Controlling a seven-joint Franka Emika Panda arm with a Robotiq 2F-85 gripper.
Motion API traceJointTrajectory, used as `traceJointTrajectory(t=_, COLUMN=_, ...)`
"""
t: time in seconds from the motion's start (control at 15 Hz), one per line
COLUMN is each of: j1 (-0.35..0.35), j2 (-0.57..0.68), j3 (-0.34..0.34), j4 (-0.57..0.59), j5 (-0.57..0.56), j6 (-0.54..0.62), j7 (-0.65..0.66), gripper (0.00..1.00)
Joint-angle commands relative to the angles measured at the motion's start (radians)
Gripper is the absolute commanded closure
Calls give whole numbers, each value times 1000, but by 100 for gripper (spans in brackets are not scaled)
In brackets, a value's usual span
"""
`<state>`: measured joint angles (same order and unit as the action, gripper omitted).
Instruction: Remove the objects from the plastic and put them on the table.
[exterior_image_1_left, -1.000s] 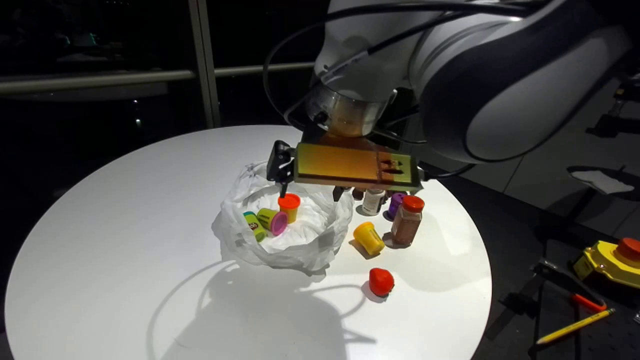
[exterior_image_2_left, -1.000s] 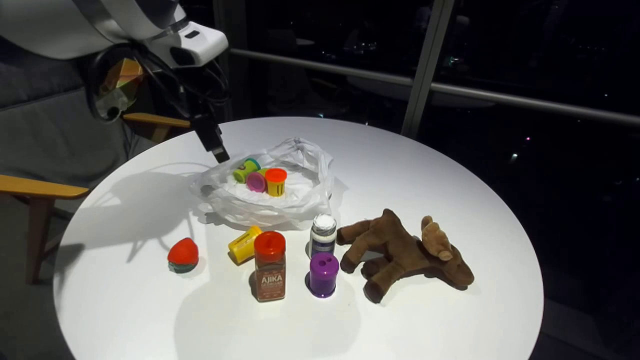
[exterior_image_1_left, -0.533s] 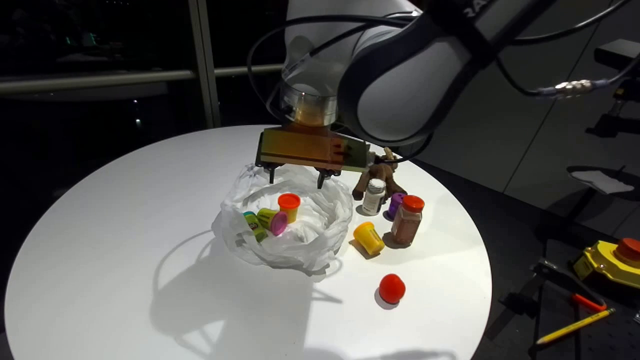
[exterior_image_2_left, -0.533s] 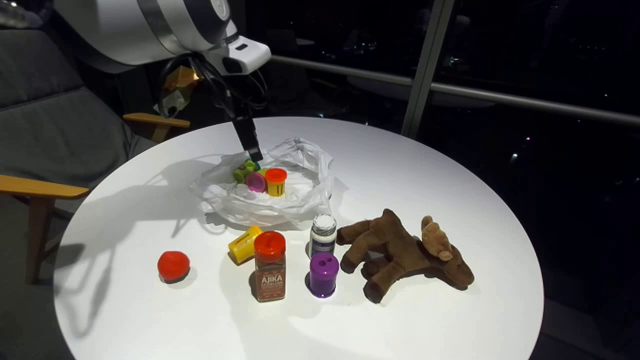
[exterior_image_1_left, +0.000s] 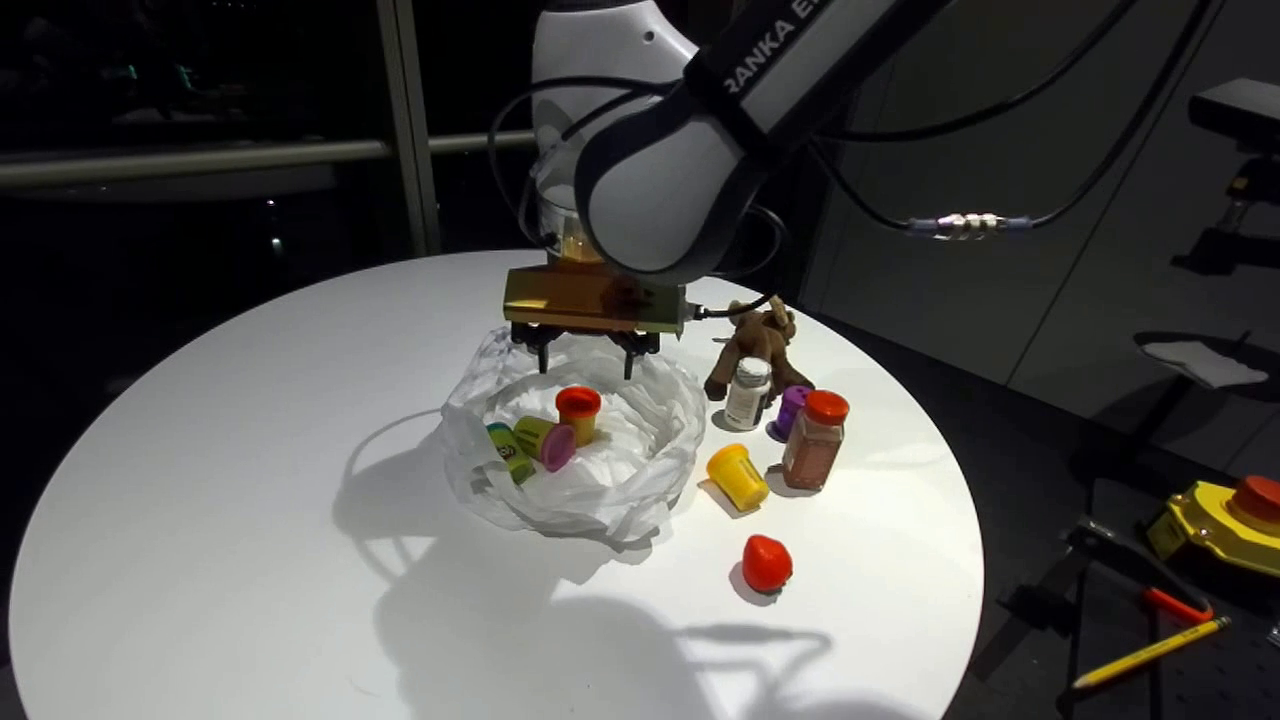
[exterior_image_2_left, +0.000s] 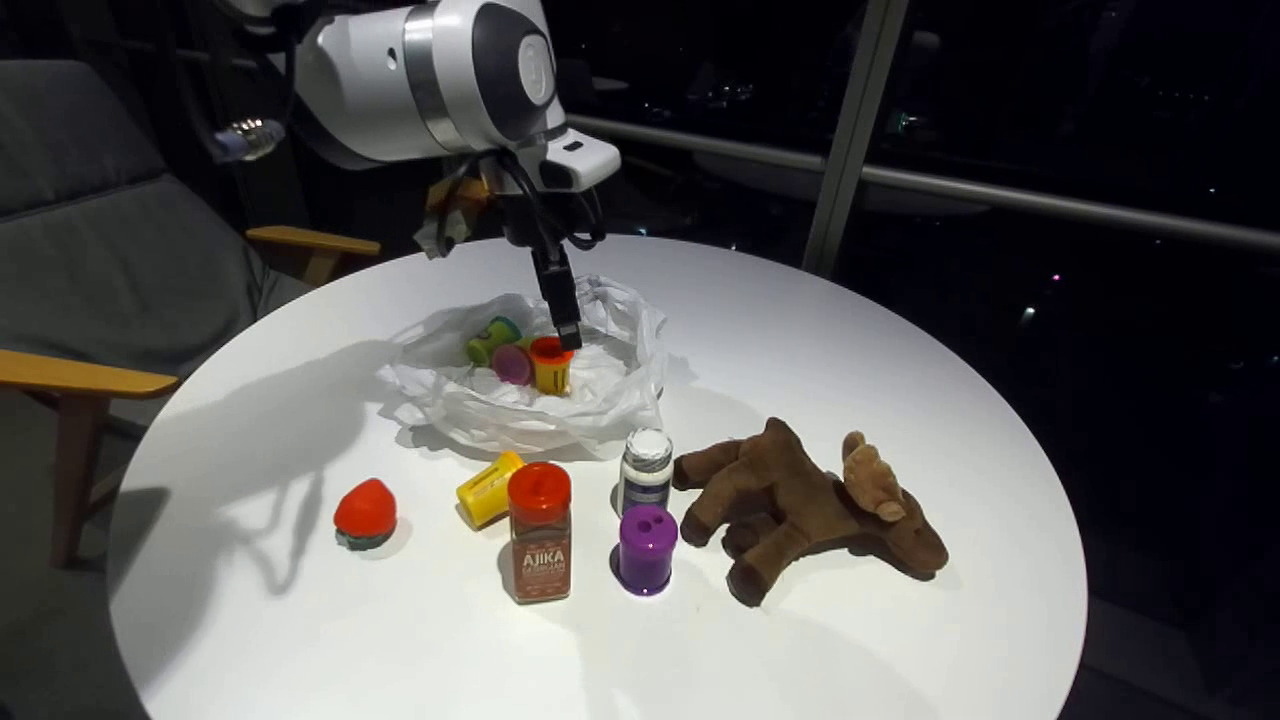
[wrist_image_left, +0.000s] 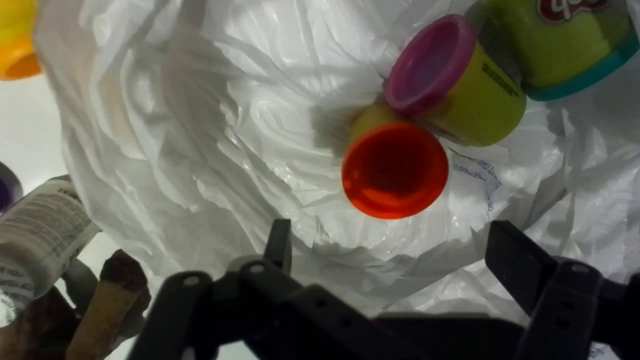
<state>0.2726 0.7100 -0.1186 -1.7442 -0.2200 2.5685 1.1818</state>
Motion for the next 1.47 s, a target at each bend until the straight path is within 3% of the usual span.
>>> traceJointTrajectory(t=0.0, j1=-39, j2=101, j3=28, j4=150, j5=77, j6=-68, j7=-75, gripper=0)
traceJointTrajectory(t=0.53, j1=-60, j2=180, j3=41, j4=250, j5=167, j6=-157, j7=-133, gripper=0)
traceJointTrajectory(t=1.13, j1=-46, j2=134, j3=34, j4=192, j5=183, j6=-147, j7=-127, gripper=0)
traceJointTrajectory(t=1.2, j1=-46, j2=133, j3=34, j4=189, j5=183, j6=-146, j7=-127, gripper=25)
traceJointTrajectory(t=1.27, j1=-46, j2=132, j3=35, j4=188, j5=184, j6=-147, j7=-127, gripper=26)
traceJointTrajectory(t=1.4, j1=-45, j2=132, j3=36, j4=184, j5=185, j6=-148, j7=-127, gripper=42)
